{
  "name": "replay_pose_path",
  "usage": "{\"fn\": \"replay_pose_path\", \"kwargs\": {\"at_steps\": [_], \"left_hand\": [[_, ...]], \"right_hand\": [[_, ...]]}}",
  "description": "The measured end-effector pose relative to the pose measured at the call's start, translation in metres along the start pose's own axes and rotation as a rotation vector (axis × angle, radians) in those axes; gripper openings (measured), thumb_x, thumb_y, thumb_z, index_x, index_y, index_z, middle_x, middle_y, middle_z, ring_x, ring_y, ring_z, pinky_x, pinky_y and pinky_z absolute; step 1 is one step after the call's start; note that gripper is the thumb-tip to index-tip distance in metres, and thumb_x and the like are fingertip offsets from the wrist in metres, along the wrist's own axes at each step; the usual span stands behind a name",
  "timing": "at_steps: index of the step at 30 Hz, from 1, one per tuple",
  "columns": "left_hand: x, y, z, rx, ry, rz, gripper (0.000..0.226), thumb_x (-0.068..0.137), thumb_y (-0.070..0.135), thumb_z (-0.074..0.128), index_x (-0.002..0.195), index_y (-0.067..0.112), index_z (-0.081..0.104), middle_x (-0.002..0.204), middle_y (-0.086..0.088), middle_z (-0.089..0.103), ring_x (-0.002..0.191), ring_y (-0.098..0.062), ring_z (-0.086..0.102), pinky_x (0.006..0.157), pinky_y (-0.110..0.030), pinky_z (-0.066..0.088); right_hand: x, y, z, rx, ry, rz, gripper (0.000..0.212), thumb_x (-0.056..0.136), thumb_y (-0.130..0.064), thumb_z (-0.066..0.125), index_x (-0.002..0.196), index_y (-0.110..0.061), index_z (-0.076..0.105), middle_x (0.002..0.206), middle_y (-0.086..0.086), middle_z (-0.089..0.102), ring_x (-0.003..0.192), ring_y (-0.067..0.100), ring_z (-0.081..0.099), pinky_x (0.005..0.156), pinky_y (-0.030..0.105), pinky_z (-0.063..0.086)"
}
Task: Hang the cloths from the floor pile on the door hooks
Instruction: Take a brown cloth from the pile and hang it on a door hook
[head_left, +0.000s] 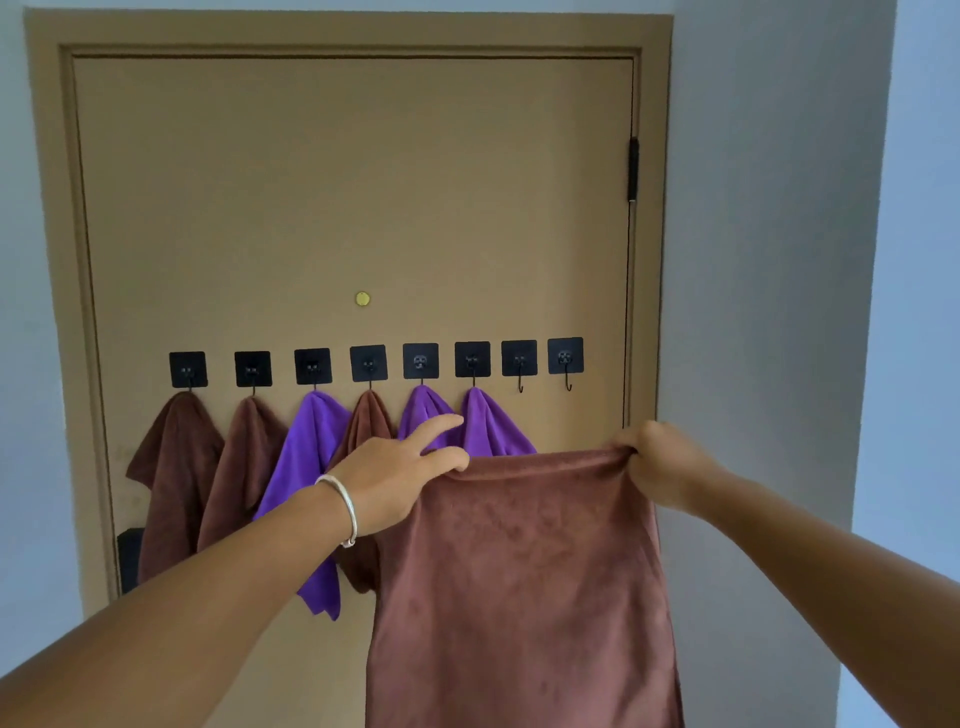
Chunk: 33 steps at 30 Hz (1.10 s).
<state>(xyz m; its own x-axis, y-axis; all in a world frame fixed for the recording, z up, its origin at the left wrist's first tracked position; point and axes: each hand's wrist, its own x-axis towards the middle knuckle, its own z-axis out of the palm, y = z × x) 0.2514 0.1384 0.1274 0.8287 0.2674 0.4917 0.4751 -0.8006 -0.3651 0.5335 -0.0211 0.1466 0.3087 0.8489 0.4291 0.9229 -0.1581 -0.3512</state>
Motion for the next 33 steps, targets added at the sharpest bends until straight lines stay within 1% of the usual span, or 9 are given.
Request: {"fn": "replay_pose_path", "kwargs": {"at_steps": [4, 11, 15, 17, 20, 23, 25, 28, 33], "left_hand": [[0.05, -0.009, 0.016, -0.02, 0.117, 0.103, 0.039, 0.081, -0.002, 0.053, 0.105, 0.029, 0.051, 0.137, -0.003, 0.048, 0.058, -0.02, 0.052, 0.05, -0.025, 0.038], [0.102, -0.028, 0.05, 0.015, 0.229, 0.253, 0.03, 0.075, 0.002, 0.04, 0.09, 0.021, 0.058, 0.112, -0.003, 0.063, 0.067, -0.022, 0.061, 0.046, -0.031, 0.049], [0.114, -0.035, 0.08, -0.059, 0.197, 0.114, 0.052, 0.073, -0.008, 0.054, 0.109, 0.025, 0.069, 0.119, -0.001, 0.062, 0.076, -0.021, 0.063, 0.054, -0.028, 0.05], [0.127, -0.038, 0.094, -0.087, 0.113, -0.069, 0.066, 0.079, -0.007, 0.048, 0.131, 0.034, 0.057, 0.125, 0.005, 0.057, 0.086, -0.021, 0.061, 0.063, -0.032, 0.048], [0.157, -0.046, 0.105, -0.073, 0.007, -0.3, 0.07, 0.085, 0.0, 0.037, 0.142, 0.039, 0.04, 0.136, 0.01, 0.046, 0.102, -0.022, 0.057, 0.069, -0.031, 0.04], [0.187, -0.053, 0.105, -0.092, 0.012, -0.391, 0.065, 0.086, 0.001, 0.038, 0.14, 0.036, 0.044, 0.137, 0.006, 0.046, 0.11, -0.025, 0.056, 0.079, -0.033, 0.044], [0.201, -0.055, 0.106, -0.07, 0.0, -0.393, 0.06, 0.087, 0.003, 0.04, 0.138, 0.034, 0.046, 0.123, 0.001, 0.051, 0.1, -0.026, 0.058, 0.074, -0.034, 0.044], [0.215, -0.058, 0.105, -0.035, -0.002, -0.411, 0.058, 0.087, 0.004, 0.042, 0.138, 0.033, 0.046, 0.112, -0.001, 0.05, 0.091, -0.027, 0.058, 0.07, -0.036, 0.045], [0.225, -0.064, 0.104, 0.009, 0.018, -0.438, 0.057, 0.087, 0.004, 0.043, 0.136, 0.034, 0.045, 0.112, -0.002, 0.05, 0.088, -0.028, 0.059, 0.066, -0.035, 0.043]], "right_hand": [[0.05, 0.027, 0.006, 0.079, 0.021, -0.032, 0.058, 0.087, 0.009, 0.03, 0.125, -0.023, 0.061, 0.11, -0.004, 0.064, 0.109, 0.02, 0.057, 0.092, 0.027, 0.045], [0.125, 0.085, 0.021, 0.378, 0.141, -0.02, 0.036, 0.085, 0.009, 0.033, 0.087, -0.022, 0.049, 0.087, 0.007, 0.06, 0.076, 0.018, 0.054, 0.063, 0.028, 0.043], [0.153, 0.102, 0.039, 0.466, 0.19, 0.022, 0.037, 0.088, 0.007, 0.033, 0.091, -0.027, 0.048, 0.094, 0.006, 0.062, 0.081, 0.019, 0.056, 0.063, 0.028, 0.044], [0.159, 0.102, 0.048, 0.456, 0.166, -0.06, 0.044, 0.089, 0.008, 0.032, 0.1, -0.032, 0.047, 0.105, -0.002, 0.062, 0.094, 0.017, 0.059, 0.075, 0.029, 0.048], [0.165, 0.101, 0.052, 0.137, 0.086, -0.336, 0.066, 0.091, 0.005, 0.03, 0.135, -0.043, 0.034, 0.135, -0.012, 0.045, 0.115, 0.011, 0.05, 0.093, 0.028, 0.046], [0.17, 0.097, 0.05, -0.236, 0.081, -0.605, 0.072, 0.091, -0.007, 0.033, 0.141, -0.055, 0.015, 0.147, -0.018, 0.024, 0.102, 0.004, 0.041, 0.077, 0.014, 0.039], [0.173, 0.096, 0.053, -0.344, 0.043, -0.673, 0.059, 0.093, -0.021, 0.032, 0.139, -0.057, 0.021, 0.147, -0.017, 0.026, 0.098, 0.007, 0.044, 0.076, 0.018, 0.041], [0.193, 0.095, 0.045, -0.442, 0.057, -0.541, 0.045, 0.098, -0.026, 0.035, 0.139, -0.047, 0.034, 0.139, -0.01, 0.04, 0.107, 0.019, 0.052, 0.079, 0.025, 0.044], [0.222, 0.076, 0.041, -0.58, 0.112, -0.351, 0.046, 0.093, -0.014, 0.04, 0.137, -0.026, 0.038, 0.113, 0.001, 0.043, 0.085, 0.02, 0.049, 0.064, 0.03, 0.04]]}}
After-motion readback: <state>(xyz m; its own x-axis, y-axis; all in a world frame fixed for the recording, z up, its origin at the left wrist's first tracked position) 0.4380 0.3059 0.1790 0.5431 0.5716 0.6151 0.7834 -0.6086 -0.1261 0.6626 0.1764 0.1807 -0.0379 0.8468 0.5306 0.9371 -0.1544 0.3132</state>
